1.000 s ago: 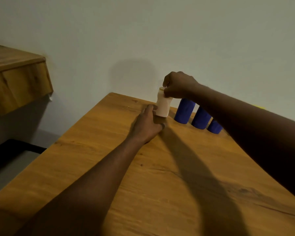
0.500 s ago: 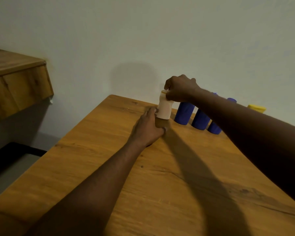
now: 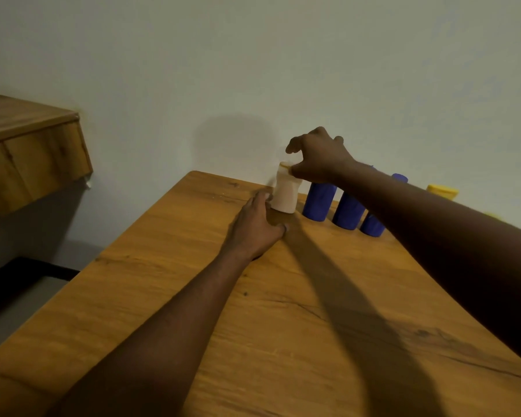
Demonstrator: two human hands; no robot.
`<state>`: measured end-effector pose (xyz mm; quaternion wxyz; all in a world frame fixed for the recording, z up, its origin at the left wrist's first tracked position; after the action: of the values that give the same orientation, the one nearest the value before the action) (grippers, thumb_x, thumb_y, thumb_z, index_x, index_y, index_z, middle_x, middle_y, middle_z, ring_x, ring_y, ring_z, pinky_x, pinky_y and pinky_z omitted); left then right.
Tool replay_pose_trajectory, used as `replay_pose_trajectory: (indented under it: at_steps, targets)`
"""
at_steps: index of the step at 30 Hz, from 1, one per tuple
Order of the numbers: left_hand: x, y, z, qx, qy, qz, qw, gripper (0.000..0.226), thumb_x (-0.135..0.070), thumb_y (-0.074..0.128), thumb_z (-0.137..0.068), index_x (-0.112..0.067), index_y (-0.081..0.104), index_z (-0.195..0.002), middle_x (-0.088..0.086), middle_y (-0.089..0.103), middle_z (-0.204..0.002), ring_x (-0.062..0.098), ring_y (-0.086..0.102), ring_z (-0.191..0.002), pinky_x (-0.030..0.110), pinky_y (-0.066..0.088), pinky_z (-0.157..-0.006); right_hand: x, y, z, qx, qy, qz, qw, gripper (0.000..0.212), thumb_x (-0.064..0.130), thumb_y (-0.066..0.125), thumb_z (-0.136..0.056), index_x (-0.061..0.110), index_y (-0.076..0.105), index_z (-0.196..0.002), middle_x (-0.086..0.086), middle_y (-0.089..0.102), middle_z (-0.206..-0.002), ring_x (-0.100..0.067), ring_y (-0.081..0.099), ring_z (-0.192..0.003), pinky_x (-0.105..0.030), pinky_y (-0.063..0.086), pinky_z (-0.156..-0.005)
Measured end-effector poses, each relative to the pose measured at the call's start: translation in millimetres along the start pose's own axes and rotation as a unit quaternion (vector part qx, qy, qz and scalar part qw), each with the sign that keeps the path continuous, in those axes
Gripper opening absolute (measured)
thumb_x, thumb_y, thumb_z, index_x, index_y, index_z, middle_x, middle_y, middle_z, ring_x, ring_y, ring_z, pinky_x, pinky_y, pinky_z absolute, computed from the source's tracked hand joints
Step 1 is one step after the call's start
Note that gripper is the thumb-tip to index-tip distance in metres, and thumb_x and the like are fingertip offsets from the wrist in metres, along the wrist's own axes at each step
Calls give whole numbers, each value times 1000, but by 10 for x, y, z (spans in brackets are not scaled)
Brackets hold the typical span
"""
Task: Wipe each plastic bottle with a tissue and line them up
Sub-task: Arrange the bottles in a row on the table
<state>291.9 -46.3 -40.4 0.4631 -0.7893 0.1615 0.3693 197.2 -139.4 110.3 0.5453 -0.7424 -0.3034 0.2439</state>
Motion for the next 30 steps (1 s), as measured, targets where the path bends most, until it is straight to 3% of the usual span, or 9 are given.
replay_pose_trajectory:
  at_steps: [5,12,15,19,24,30]
  targets:
    - [-98,-44,87,-1,21,-11,1000,70,-40,79,-85,-24,43,-143,0,54,-141,19,55,-125,42,55,-101,32,-182,263,-70,-23,-13,997,39,26,64,-87,19,63,-125,-3,64,-123,-24,39,-131,-46,37,-97]
    - [-377,-161,651,5,30,29,999,57,-33,76,-88,-23,52,-139,-3,59,-130,15,58,-117,44,56,-97,84,-319,1011,-70,-4,-59,996,32,23,64,-87,19,67,-118,-1,66,-111,-22,45,-125,-46,44,-96]
    - [-517,-179,1049,2,30,60,998,50,-28,76,-90,-23,56,-136,-4,62,-129,10,59,-115,36,56,-98,132,-356,1438,-61,11,-93,994,31,18,66,-87,18,68,-119,-3,65,-115,-19,52,-116,-34,49,-88]
    - [-734,-211,1593,11,21,89,996,44,-24,75,-92,-26,57,-133,-7,63,-122,2,59,-105,18,52,-86,157,-373,2077,-45,41,-125,990,28,23,68,-91,21,67,-119,7,62,-118,-10,55,-107,-24,44,-78]
    - [-1052,-135,2196,63,3,110,992,43,-28,71,-95,-25,57,-136,-9,63,-117,-1,61,-99,13,50,-78,57,-338,2815,38,81,-151,984,27,31,68,-91,25,68,-117,8,66,-126,-8,58,-112,-27,52,-88]
    - [-1295,32,2659,133,-47,61,988,37,-46,72,-88,-33,60,-121,-10,66,-107,8,65,-94,39,59,-88,-29,-232,3642,192,101,-140,966,46,25,68,-87,27,62,-132,4,57,-138,-15,52,-123,-28,47,-96]
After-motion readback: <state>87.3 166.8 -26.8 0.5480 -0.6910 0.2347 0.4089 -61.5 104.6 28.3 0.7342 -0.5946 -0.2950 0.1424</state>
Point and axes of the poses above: each hand's wrist, its own z-axis away from the middle knuckle, its own y-axis out of the palm, x = y × z, the point moved 5 cm from there along -z, towards the middle knuckle
